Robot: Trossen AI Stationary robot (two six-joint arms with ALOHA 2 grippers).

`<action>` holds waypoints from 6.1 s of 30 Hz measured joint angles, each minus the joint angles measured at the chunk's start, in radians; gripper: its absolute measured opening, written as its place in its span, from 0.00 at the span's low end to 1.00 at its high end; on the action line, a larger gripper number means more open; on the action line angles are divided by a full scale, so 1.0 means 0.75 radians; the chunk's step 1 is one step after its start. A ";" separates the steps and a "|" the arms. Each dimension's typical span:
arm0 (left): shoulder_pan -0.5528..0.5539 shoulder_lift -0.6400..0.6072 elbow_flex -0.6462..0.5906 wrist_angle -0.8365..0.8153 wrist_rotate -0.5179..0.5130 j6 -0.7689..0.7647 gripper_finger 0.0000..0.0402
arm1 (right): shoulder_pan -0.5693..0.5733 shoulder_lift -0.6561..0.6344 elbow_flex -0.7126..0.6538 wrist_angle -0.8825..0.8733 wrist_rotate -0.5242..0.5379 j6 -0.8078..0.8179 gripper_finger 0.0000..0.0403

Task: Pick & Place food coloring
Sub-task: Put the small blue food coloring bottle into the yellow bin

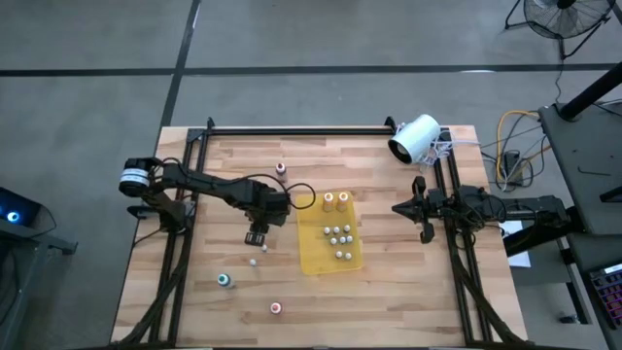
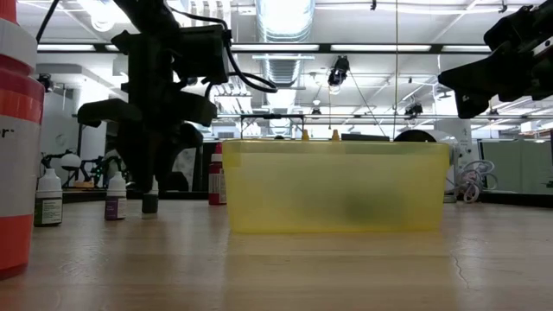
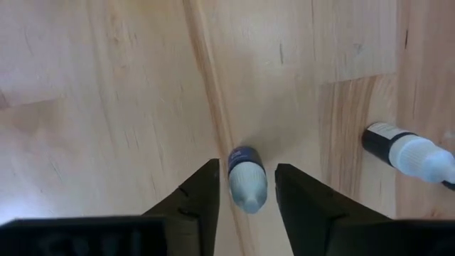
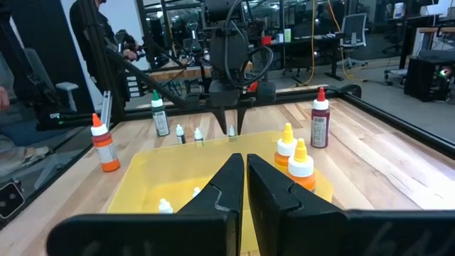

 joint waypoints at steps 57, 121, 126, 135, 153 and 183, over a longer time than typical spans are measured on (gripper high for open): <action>-0.121 0.375 0.890 -0.292 0.058 -0.496 0.10 | 0.000 -0.001 0.000 0.000 -0.001 0.000 0.03; -0.175 0.712 1.063 -0.165 0.044 -0.411 0.10 | 0.000 0.000 0.000 0.000 -0.001 0.000 0.03; -0.174 0.730 1.062 -0.151 0.044 -0.336 0.10 | 0.000 0.000 0.000 0.000 0.000 0.000 0.03; -0.169 0.752 1.061 -0.141 0.042 -0.141 0.10 | 0.000 0.000 0.000 0.000 0.000 0.000 0.03; -0.149 0.752 1.061 -0.126 0.040 -0.050 0.10 | 0.000 0.000 0.000 0.000 0.000 -0.003 0.03; -0.149 0.752 1.060 -0.096 0.093 -0.053 0.12 | 0.000 -0.001 0.000 0.000 0.000 0.000 0.03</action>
